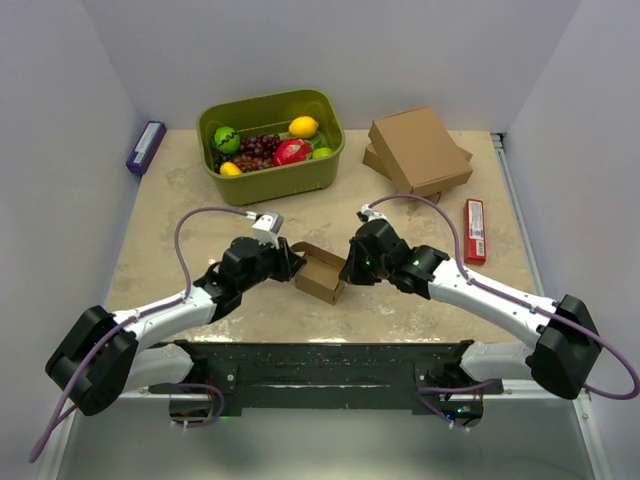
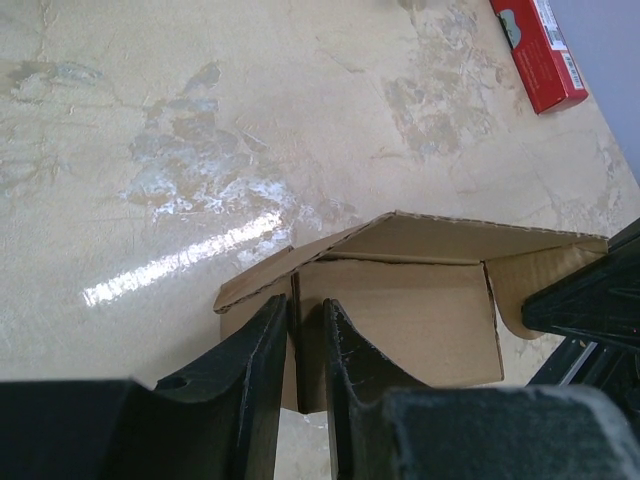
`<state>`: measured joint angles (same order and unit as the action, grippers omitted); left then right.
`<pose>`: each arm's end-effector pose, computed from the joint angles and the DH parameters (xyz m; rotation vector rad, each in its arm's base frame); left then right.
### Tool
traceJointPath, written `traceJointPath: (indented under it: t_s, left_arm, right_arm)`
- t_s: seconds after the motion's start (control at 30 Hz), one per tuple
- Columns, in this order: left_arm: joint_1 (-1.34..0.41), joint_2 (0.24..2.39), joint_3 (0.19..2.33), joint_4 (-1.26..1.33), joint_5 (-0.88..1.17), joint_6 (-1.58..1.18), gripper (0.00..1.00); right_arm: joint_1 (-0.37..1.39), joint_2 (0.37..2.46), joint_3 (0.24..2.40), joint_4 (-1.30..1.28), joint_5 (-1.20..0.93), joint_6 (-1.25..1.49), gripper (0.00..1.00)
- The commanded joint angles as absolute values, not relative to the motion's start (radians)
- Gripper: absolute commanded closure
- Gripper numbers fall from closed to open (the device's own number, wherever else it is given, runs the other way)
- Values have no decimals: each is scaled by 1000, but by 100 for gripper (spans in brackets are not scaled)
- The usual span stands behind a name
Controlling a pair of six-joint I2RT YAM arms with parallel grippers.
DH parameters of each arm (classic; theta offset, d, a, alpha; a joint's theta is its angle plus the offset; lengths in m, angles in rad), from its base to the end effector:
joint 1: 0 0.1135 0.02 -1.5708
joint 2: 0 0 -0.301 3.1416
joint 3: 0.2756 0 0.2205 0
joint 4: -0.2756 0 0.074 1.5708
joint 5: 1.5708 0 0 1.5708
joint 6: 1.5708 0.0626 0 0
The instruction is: Fold the paper box
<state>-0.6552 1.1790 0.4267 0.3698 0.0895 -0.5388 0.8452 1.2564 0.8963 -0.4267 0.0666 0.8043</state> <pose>0.1770 -0.1430 0.2396 0.1816 2.0474 -0.8564 0.1644 0.1790 0.2845 -0.0165 2.4745 0.6952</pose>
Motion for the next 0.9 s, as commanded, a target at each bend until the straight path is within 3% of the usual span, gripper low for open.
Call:
traceJointPath:
  t_s: [0.0,0.87]
  left_arm:
    - [-664,1189,405,377,83,-538,75]
    - [-664,1172,396,391,90,-546,77]
  right_arm:
    - [868,1287,885,-417,86,828,100]
    - [950,1335,859,-486,209,874,100]
